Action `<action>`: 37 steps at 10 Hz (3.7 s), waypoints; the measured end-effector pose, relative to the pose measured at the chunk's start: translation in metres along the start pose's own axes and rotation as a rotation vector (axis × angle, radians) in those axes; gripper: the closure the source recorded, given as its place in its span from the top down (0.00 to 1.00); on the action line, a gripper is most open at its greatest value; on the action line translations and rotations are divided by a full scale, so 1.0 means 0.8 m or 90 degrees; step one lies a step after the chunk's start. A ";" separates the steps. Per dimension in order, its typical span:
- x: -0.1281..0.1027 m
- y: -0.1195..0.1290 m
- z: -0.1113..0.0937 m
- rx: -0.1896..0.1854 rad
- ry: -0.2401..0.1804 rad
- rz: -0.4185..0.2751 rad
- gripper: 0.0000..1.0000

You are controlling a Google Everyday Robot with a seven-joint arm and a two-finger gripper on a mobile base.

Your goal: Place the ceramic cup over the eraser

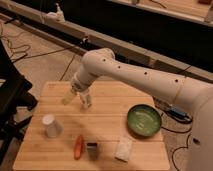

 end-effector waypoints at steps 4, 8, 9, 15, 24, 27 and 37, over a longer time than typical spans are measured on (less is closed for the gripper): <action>-0.049 0.039 0.072 -0.041 -0.007 -0.091 0.72; -0.051 0.043 0.094 -0.049 -0.003 -0.098 0.72; -0.051 0.045 0.095 -0.051 0.000 -0.099 0.72; -0.004 0.062 0.132 -0.062 0.048 -0.082 0.72; 0.003 0.108 0.246 -0.150 0.031 -0.065 0.72; 0.010 0.106 0.264 -0.163 0.019 -0.052 0.72; 0.038 0.089 0.269 -0.139 0.010 -0.030 0.09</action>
